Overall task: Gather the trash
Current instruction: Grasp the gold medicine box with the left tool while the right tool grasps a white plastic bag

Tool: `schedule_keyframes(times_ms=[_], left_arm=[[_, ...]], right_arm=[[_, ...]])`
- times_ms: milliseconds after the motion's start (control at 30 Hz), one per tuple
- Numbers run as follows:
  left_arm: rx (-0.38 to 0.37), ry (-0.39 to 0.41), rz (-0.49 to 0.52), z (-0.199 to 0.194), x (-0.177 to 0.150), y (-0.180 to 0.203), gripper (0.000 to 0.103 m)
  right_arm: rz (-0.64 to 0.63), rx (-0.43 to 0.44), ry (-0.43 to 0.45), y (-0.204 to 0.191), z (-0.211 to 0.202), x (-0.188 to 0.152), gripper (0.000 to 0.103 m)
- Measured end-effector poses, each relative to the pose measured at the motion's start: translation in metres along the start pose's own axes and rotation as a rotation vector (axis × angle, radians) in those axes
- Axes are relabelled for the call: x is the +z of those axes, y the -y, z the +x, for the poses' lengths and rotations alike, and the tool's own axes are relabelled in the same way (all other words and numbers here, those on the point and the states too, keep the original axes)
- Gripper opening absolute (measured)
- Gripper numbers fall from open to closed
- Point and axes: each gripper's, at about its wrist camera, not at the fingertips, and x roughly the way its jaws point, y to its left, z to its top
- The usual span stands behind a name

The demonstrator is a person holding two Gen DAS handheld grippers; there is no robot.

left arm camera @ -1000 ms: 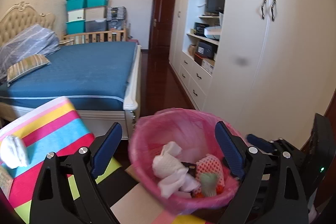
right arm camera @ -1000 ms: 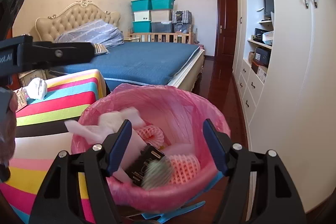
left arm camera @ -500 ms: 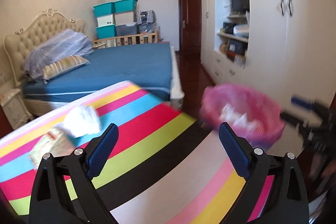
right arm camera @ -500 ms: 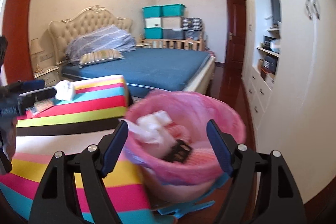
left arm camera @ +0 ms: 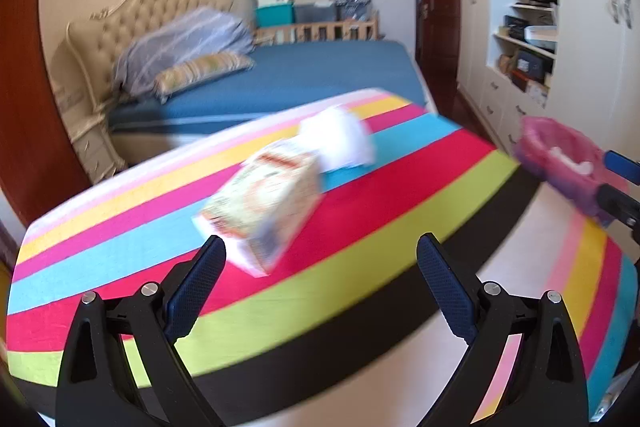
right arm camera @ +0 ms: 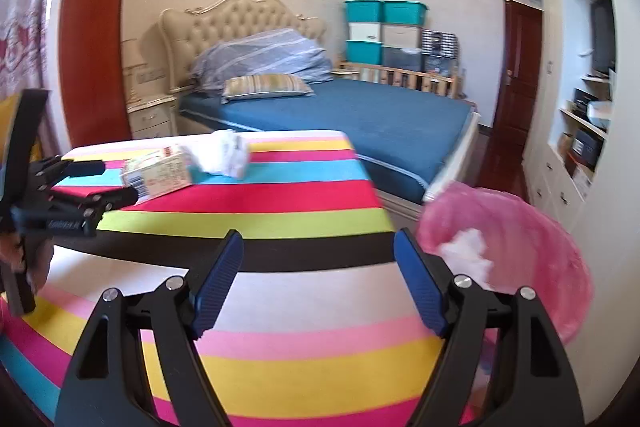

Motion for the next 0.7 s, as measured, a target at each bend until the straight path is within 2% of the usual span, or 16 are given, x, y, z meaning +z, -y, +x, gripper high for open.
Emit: schedule_keyframes(times_ms=[100,167,300,433,500,533,600,633,700], left_arm=[[0.052,-0.029,-0.014,0.011,-0.002,-0.038,0.09],[0.053,-0.046,-0.017,0.02,-0.001,-0.054,0.09],[-0.02,-0.081,-0.019,0.041,0.008,-0.069,0.09],[-0.053,-0.113,0.032,0.066,0.019,-0.062,0.09],[-0.085,-0.134,0.027,0.077,0.024,-0.058,0.09],[-0.101,-0.139,0.021,0.081,0.025,-0.055,0.088],[-0.127,-0.139,0.014,0.08,0.024,-0.056,0.057],[-0.135,-0.139,0.016,0.077,0.023,-0.056,0.05],[-0.108,-0.114,0.025,0.065,0.019,-0.053,0.047]], right_arm=[[-0.016,0.044,-0.01,-0.022,0.013,0.007,0.075],[-0.022,0.063,-0.018,-0.03,0.02,0.01,0.075],[-0.021,0.102,-0.048,-0.046,0.043,0.019,0.075],[0.0,0.105,-0.089,-0.053,0.07,0.026,0.075],[0.016,0.104,-0.108,-0.053,0.081,0.029,0.075],[0.019,0.101,-0.114,-0.055,0.086,0.031,0.075],[0.026,0.093,-0.125,-0.056,0.095,0.035,0.075],[0.033,0.094,-0.128,-0.057,0.101,0.038,0.075],[0.045,0.097,-0.133,-0.062,0.111,0.044,0.075]])
